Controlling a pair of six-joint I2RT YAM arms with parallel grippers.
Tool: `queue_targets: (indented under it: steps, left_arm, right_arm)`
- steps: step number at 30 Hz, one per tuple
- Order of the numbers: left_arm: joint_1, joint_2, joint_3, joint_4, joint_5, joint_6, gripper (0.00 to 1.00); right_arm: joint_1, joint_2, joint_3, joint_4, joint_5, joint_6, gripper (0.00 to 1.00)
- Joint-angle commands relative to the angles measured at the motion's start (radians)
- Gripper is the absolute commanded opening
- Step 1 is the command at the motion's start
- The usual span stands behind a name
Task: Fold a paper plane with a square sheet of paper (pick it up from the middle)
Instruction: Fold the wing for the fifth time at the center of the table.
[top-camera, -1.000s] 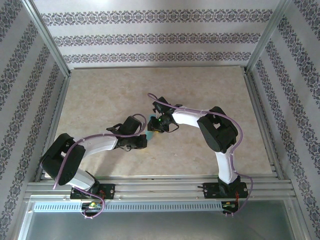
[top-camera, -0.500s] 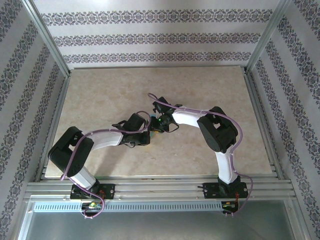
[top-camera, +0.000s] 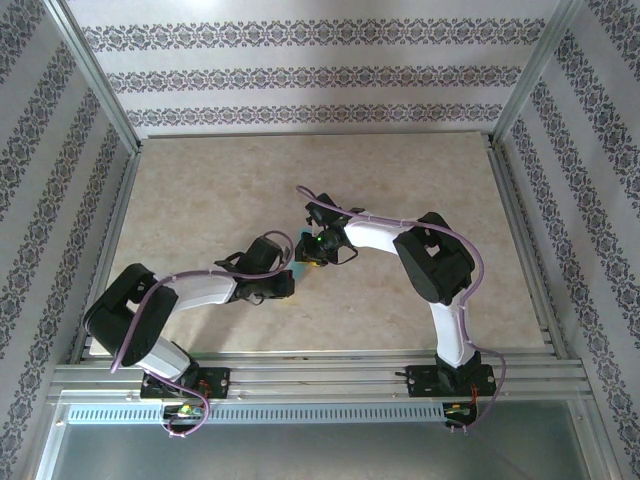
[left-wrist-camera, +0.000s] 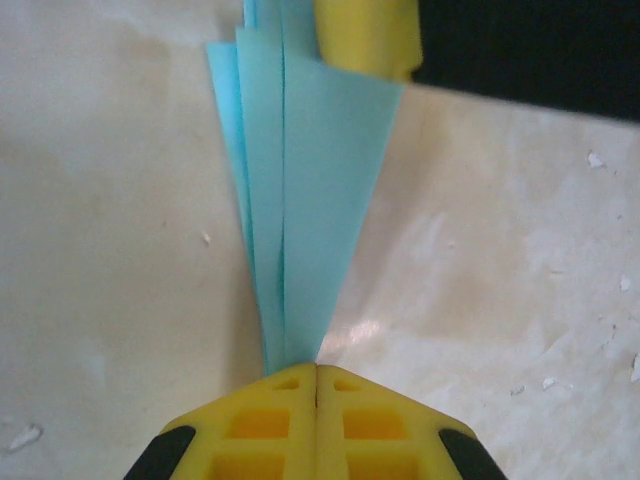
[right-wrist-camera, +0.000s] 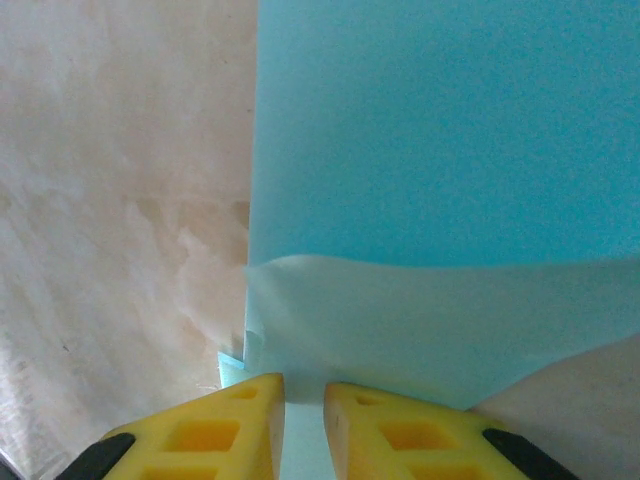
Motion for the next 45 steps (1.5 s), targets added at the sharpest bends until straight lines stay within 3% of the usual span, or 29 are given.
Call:
queue_targets:
  steps: [1, 9, 22, 33, 40, 45]
  left_arm:
    - [-0.011, -0.019, -0.062, -0.163, 0.037, -0.012, 0.00]
    - [-0.001, -0.152, 0.018, -0.242, -0.014, 0.030, 0.00]
    - [0.016, 0.058, 0.051, 0.226, -0.056, -0.154, 0.00]
    - [0.037, 0.049, 0.013, 0.231, -0.155, -0.140, 0.00]
    - [0.040, 0.134, 0.029, 0.249, -0.090, -0.149, 0.00]
    - [0.040, 0.126, 0.018, 0.198, -0.106, -0.136, 0.00]
  right_arm:
    - [-0.016, 0.082, -0.027, -0.083, 0.112, 0.006, 0.28]
    - [-0.015, 0.081, -0.026, -0.075, 0.107, 0.012, 0.28]
    - [-0.019, 0.058, -0.072, 0.023, 0.056, 0.086, 0.28]
    - [-0.029, 0.042, -0.064, 0.028, 0.028, 0.071, 0.28]
    - [-0.037, 0.032, -0.048, 0.026, 0.005, 0.065, 0.28]
    - [-0.048, 0.003, -0.021, 0.035, -0.011, 0.053, 0.28]
